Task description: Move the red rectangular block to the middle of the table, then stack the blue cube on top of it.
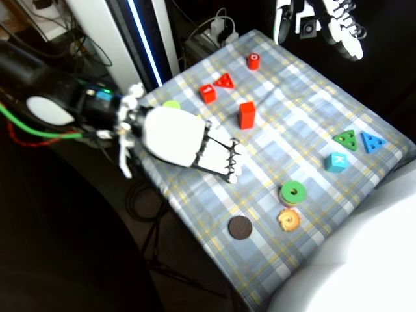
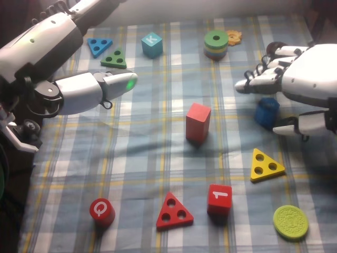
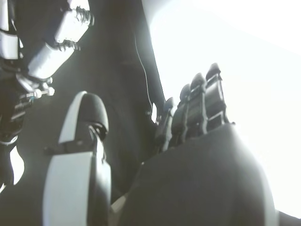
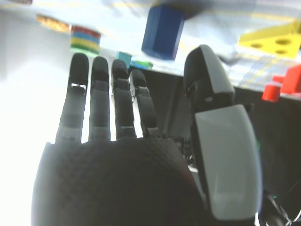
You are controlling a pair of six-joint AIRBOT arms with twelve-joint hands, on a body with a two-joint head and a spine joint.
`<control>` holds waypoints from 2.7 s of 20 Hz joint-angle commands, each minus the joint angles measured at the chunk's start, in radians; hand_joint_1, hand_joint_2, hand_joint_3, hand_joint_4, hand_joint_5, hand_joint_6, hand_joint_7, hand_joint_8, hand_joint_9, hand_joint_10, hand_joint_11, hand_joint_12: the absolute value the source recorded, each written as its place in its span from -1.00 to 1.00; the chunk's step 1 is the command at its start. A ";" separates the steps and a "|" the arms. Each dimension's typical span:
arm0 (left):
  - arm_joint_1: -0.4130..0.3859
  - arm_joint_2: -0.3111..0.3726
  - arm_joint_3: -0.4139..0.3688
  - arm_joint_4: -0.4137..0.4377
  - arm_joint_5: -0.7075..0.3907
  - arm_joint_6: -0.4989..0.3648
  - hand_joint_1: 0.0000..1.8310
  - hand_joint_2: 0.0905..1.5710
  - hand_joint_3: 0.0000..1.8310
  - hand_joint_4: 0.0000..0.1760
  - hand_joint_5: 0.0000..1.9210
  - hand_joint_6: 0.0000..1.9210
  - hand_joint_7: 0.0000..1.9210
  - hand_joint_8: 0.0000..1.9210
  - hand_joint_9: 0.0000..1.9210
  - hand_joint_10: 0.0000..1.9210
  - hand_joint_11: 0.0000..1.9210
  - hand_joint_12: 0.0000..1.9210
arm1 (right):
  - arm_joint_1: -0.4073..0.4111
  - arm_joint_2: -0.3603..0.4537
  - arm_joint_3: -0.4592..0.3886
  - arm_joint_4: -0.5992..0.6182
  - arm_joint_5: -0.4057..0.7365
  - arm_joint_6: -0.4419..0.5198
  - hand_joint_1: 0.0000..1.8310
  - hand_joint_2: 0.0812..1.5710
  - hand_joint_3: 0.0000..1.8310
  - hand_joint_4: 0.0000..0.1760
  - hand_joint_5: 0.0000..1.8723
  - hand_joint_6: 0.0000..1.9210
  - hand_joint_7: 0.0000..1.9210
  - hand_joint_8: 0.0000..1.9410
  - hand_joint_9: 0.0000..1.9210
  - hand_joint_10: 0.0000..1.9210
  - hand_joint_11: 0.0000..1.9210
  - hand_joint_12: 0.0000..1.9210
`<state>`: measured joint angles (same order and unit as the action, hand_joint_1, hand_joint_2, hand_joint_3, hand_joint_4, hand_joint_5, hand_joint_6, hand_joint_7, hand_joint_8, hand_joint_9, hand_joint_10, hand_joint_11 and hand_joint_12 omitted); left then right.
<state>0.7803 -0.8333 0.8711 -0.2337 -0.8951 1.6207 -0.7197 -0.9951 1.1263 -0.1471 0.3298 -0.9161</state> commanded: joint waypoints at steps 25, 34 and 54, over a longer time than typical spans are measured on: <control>0.020 0.005 0.002 -0.015 -0.137 -0.025 -0.10 0.52 -1.00 -0.16 -1.00 -1.00 -1.00 -1.00 -1.00 -1.00 -1.00 -1.00 | 0.183 0.007 -0.034 -0.224 0.057 0.087 0.27 0.55 -0.99 -1.00 -0.28 0.40 -0.11 0.40 -0.47 0.55 -1.00 1.00; 0.033 0.005 0.008 -0.039 -0.137 -0.025 -0.07 0.50 -1.00 -0.09 -1.00 -1.00 -1.00 -1.00 -1.00 -1.00 -1.00 -1.00 | 0.262 -0.020 -0.028 -0.467 0.096 0.284 0.45 0.47 -1.00 -1.00 -0.17 0.23 -0.03 0.19 -0.22 0.47 -0.60 0.83; 0.049 0.005 0.009 -0.063 -0.152 -0.027 -0.11 0.55 -0.99 0.25 -1.00 -1.00 -1.00 -1.00 -1.00 -1.00 -1.00 -1.00 | 0.292 -0.119 0.001 -0.702 0.110 0.452 0.30 0.48 -1.00 -1.00 -0.10 0.16 -0.10 0.36 -0.42 0.40 -0.76 0.94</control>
<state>0.8383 -0.8326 0.8764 -0.3084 -0.9192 1.6009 -0.4458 -1.1103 1.1259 -0.8661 0.3561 -0.4648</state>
